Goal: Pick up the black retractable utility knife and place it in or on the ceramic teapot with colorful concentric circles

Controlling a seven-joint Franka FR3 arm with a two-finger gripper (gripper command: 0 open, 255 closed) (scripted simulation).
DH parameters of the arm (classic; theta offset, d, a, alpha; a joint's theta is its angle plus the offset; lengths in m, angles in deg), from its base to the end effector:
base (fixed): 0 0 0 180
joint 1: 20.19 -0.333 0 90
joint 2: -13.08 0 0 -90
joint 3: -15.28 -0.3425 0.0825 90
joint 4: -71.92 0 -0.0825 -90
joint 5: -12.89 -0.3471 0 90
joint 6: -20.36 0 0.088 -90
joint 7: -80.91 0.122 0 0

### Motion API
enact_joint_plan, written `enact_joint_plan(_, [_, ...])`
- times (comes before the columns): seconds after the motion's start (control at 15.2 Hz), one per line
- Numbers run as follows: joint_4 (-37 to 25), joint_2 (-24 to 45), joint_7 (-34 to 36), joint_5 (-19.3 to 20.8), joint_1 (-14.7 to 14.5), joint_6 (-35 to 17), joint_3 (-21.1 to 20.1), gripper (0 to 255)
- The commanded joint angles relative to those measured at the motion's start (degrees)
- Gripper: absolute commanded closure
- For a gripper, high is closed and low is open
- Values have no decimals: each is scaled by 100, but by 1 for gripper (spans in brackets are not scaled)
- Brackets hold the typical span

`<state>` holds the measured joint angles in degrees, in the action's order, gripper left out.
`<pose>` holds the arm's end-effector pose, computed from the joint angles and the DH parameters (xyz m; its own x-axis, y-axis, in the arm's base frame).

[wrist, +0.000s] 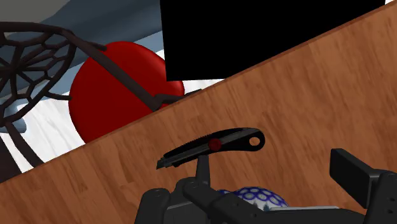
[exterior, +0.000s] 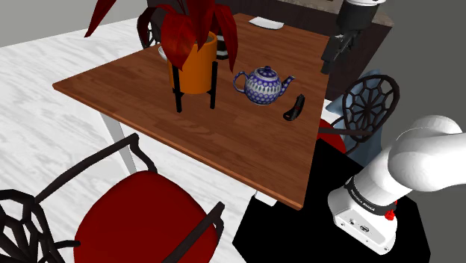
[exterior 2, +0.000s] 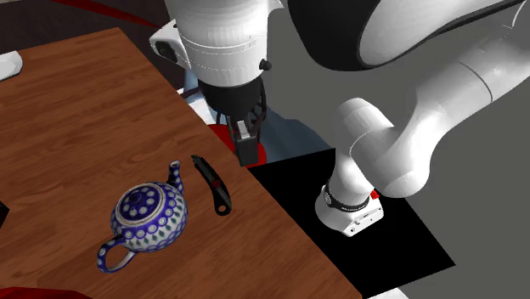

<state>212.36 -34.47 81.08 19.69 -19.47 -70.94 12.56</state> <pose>0.2386 -0.0014 0.5666 0.9994 0.0182 -0.0281 0.0223 -0.9880 0.1530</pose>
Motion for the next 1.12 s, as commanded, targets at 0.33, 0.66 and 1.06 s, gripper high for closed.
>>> enact_joint_plan(0.33, [401, 617, 1406, -244, 611, -1007, -40, 0])
enact_joint_plan(0.66, [718, 1313, 2732, -466, 1189, -2049, -37, 0])
enact_joint_plan(1.06, [1033, 2217, 4222, -730, 1817, -3352, 36, 0])
